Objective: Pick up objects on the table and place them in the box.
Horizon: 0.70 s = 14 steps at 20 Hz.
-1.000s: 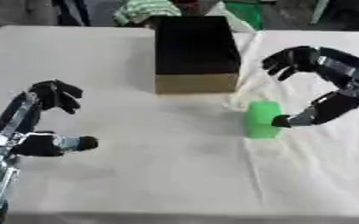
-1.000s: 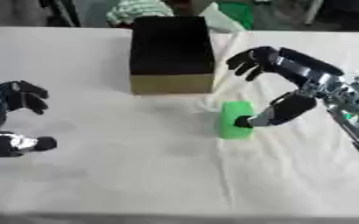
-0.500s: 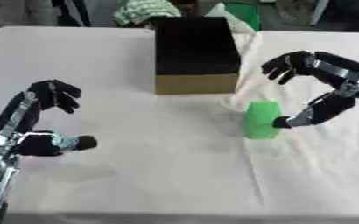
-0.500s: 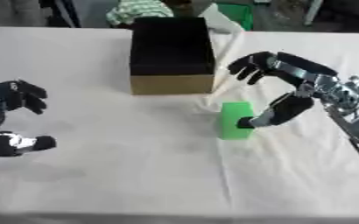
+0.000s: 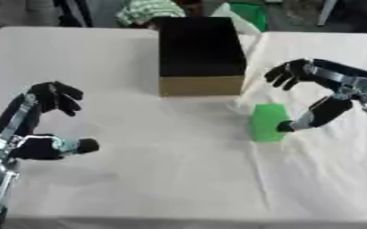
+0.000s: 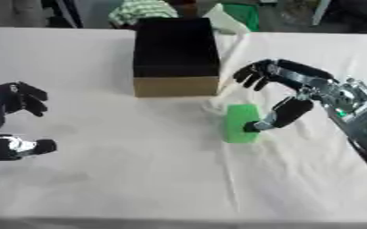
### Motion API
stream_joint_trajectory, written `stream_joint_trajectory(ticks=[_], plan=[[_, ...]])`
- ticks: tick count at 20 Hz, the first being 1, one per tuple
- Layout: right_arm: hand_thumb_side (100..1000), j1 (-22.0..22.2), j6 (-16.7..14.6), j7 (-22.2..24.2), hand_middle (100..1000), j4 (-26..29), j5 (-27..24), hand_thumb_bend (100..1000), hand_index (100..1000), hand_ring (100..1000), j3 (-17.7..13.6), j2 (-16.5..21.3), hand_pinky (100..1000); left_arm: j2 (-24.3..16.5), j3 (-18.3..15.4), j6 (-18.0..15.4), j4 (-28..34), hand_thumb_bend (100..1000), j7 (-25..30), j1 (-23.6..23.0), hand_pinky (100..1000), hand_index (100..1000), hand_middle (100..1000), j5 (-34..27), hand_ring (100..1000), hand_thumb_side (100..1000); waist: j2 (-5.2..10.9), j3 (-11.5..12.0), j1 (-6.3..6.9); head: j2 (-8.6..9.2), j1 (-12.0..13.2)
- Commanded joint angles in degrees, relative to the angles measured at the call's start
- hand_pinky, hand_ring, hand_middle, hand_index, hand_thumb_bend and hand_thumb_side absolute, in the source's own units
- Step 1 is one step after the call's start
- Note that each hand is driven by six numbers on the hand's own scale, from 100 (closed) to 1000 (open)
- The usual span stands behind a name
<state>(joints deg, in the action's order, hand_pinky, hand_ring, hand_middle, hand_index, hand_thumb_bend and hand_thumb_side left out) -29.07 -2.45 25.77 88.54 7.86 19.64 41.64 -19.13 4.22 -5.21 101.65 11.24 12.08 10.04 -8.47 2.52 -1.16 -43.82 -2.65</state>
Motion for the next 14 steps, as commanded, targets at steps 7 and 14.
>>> stream_joint_trajectory(ticks=[7, 14], plan=[[178, -1.55, -1.25, 0.71, 778, -4.8, 3.75, 616, 864, 790, 0.05, -0.63, 750, -0.46, -0.13, -0.01, 0.55, 1000, -0.16, 0.92, 543, 683, 587, -0.25, 566, 391, 0.63, 0.22, 0.25, -0.3, 0.05], [193, -1.46, -2.23, 0.67, 768, -6.53, 6.43, 617, 853, 786, 0.39, -1.46, 755, -0.41, -0.08, 0.0, 0.54, 1000, -0.11, 0.97, 542, 683, 587, -0.27, 566, 393, 0.55, 0.22, 0.38, -0.3, 0.09]])
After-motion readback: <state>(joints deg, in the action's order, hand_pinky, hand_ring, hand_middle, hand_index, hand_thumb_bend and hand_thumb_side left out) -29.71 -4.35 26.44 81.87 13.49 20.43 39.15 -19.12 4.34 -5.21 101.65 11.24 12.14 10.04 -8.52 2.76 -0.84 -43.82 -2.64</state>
